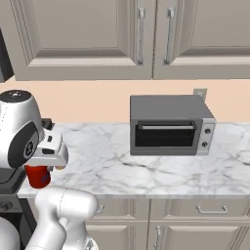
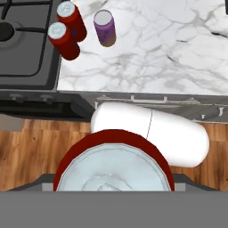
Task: Four empty soda cans are scattered around the kitchen. Gather all the cans and cluster them next to the stove for recycling.
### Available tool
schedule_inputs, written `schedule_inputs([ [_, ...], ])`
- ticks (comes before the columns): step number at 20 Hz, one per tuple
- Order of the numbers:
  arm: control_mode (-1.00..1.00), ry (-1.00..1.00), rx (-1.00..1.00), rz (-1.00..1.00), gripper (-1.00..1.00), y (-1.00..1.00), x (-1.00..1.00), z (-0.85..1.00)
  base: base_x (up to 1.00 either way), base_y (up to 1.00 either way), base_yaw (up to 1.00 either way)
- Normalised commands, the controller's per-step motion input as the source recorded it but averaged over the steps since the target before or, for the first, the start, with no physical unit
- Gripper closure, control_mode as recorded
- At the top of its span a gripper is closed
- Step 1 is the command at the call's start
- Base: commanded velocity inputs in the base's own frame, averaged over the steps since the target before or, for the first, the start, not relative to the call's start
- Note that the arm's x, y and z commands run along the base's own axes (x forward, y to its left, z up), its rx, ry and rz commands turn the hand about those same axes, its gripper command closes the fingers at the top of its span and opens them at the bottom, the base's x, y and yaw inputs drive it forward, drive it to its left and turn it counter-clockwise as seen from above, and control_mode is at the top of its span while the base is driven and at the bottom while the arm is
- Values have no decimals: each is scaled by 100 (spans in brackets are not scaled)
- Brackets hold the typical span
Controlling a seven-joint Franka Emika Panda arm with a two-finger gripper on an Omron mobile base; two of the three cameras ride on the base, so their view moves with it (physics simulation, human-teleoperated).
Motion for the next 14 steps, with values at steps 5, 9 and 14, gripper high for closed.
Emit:
schedule_inputs([
  [5, -100, 1, 0, -9, 100, 56, 46, -9, 0, 0, 0],
  [9, -100, 2, 0, -10, 100, 38, 60, -6, 0, 0, 0],
  [14, -100, 0, 0, -3, 100, 1, 18, -1, 0, 0, 0],
])
